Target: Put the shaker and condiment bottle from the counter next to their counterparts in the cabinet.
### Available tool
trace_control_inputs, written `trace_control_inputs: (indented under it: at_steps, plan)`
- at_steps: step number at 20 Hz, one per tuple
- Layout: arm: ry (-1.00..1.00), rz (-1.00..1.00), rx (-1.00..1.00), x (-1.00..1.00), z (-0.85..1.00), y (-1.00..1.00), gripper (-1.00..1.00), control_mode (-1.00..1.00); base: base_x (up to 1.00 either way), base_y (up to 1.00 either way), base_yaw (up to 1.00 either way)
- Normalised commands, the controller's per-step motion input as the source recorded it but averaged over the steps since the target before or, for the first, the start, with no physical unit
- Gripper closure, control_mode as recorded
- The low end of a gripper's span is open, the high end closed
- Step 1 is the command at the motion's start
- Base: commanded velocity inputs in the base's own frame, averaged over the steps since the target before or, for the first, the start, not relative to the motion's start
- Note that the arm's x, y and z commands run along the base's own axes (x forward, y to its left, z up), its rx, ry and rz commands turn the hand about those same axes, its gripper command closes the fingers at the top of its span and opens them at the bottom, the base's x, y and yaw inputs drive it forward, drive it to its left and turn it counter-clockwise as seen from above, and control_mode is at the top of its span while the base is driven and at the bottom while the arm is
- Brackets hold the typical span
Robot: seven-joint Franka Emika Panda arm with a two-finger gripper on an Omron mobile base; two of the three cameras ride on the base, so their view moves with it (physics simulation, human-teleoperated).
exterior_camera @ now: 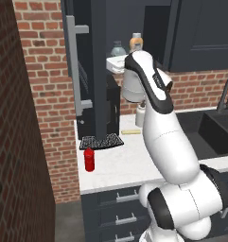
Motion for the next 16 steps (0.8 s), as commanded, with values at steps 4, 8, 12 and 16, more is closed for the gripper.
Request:
trace_control_inputs:
  at_steps: [4,8,12,16]
  plan:
    - [0.06,0.0,0.02,0.53,-0.01,0.07,1.0,-1.0,0.0,0.0,0.0]
    - [0.02,0.0,0.03,0.47,0.0,0.03,1.0,-1.0,0.0,0.0,0.0]
    - [0.01,0.0,0.0,0.11,-0.08,0.0,1.0,-1.0,0.0,0.0,0.0]
    - [0.0,0.0,0.0,0.0,-0.27,0.0,1.0,-1.0,0.0,0.0,0.0]
